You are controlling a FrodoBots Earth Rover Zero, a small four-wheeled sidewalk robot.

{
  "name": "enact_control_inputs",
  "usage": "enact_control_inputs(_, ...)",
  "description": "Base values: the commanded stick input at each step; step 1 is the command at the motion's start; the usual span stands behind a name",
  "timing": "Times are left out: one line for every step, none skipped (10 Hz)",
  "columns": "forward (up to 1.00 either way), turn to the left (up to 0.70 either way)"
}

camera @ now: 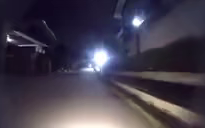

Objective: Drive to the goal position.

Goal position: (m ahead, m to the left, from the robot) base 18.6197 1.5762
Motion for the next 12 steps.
enact_control_inputs(0.70,0.00)
enact_control_inputs(0.70,0.00)
enact_control_inputs(0.70,0.00)
enact_control_inputs(0.70,0.00)
enact_control_inputs(0.70,0.00)
enact_control_inputs(0.70,0.00)
enact_control_inputs(0.70,-0.02)
enact_control_inputs(0.70,-0.20)
enact_control_inputs(0.70,-0.35)
enact_control_inputs(0.70,-0.35)
enact_control_inputs(0.70,-0.35)
enact_control_inputs(0.70,-0.35)
